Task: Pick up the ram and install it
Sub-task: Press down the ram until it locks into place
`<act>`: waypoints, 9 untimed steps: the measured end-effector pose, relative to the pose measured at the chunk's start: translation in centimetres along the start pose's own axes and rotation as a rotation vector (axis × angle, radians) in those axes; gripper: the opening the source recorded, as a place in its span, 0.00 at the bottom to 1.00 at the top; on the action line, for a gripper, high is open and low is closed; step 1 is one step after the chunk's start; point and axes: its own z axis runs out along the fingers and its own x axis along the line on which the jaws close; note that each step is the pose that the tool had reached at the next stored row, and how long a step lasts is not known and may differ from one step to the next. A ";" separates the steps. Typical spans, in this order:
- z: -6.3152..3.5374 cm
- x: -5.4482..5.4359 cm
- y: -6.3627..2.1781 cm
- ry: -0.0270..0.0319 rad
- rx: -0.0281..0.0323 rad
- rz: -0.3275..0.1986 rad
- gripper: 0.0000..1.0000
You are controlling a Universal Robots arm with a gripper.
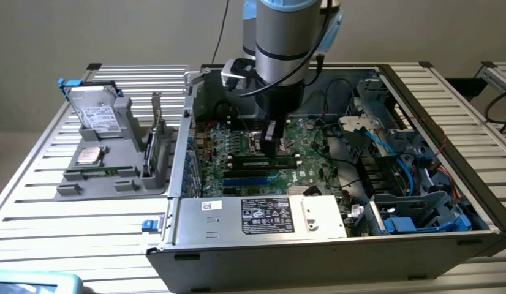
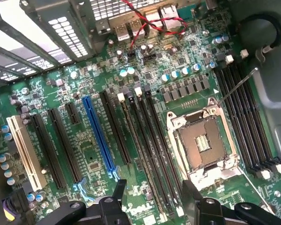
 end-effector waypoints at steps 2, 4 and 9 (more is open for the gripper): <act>0.01 0.0 0.00 -0.0001 -0.0035 -0.036 0.59; 0.02 0.0 0.00 -0.0003 -0.0071 -0.072 0.59; 0.04 0.0 0.00 -0.0007 -0.0160 -0.163 0.59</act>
